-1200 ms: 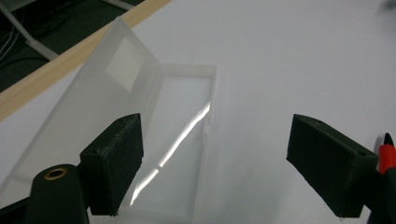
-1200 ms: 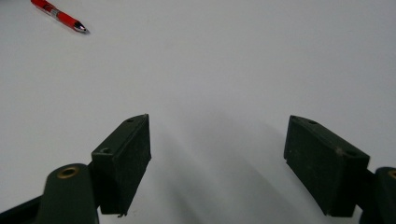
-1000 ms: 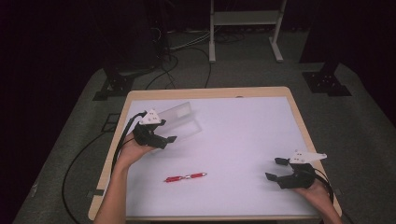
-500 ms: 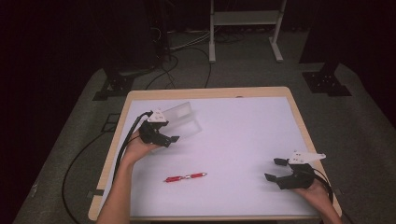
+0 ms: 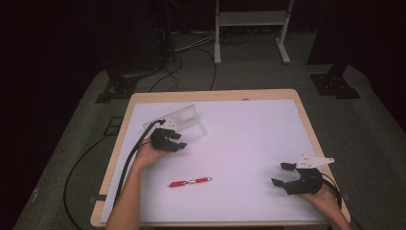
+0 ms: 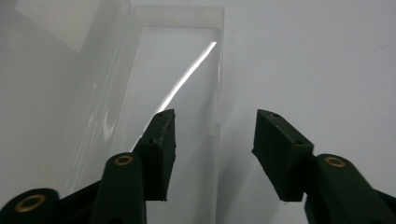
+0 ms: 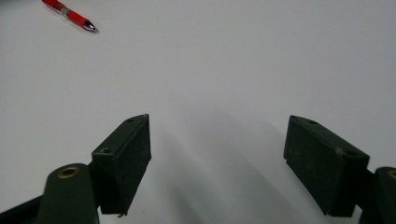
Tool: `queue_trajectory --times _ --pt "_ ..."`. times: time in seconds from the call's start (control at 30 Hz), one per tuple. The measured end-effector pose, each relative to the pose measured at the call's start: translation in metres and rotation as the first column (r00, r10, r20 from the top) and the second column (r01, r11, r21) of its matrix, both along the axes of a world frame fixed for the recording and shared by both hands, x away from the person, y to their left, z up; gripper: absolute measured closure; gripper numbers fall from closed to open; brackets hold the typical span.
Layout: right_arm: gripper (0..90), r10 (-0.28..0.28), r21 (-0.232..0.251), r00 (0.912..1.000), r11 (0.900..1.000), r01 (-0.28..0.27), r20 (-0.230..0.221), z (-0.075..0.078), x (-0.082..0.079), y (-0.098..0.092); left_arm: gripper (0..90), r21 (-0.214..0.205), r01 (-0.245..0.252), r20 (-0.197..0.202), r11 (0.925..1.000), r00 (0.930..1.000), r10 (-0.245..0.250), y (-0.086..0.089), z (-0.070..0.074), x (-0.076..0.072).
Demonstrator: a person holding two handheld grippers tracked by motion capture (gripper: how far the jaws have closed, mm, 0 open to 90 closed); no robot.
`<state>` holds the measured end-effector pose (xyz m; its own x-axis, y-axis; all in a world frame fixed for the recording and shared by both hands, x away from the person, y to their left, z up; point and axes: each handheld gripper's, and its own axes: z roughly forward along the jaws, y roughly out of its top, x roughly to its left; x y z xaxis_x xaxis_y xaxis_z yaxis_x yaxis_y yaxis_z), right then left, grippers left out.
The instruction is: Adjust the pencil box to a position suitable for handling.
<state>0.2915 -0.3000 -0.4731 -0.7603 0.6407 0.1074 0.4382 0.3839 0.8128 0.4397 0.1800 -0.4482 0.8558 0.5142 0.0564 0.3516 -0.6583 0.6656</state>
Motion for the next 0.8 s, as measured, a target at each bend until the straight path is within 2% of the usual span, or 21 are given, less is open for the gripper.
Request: queue_trajectory --times 0.1,0.23,0.4,0.5,0.67,0.8 --pt "22.4 0.0 -0.002 1.0 1.0 0.0 0.0 0.0 -0.0003 0.0002 56.6 0.019 0.002 -0.006 0.9998 1.0 -0.002 -0.0012 -0.0041 0.0013" --pt "22.4 -0.001 0.002 1.0 1.0 0.001 0.001 0.0003 -0.0006 -0.0001 64.1 0.014 0.003 -0.009 0.9999 1.0 -0.003 -0.0007 -0.0059 0.0021" --pt "22.4 -0.001 0.001 1.0 1.0 0.001 0.003 0.0005 -0.0007 0.0 74.9 0.033 0.023 -0.013 0.9992 0.9997 -0.022 -0.0021 -0.0083 0.0017" --pt "22.4 0.001 0.002 1.0 1.0 -0.001 0.002 0.0005 -0.0008 -0.0001 78.8 0.032 0.027 -0.024 0.9991 0.9994 -0.026 -0.002 -0.009 0.002" --pt "22.4 0.002 0.006 1.0 1.0 -0.002 0.004 0.0009 -0.0012 -0.0005 85.7 0.039 0.024 -0.011 0.999 0.9997 -0.024 -0.0018 -0.0092 0.0024" --pt "22.4 0.002 0.006 1.0 1.0 -0.002 0.003 0.0009 -0.0012 -0.0004 86.5 0.043 0.032 -0.004 0.9986 0.9995 -0.032 -0.002 -0.0093 0.0023"
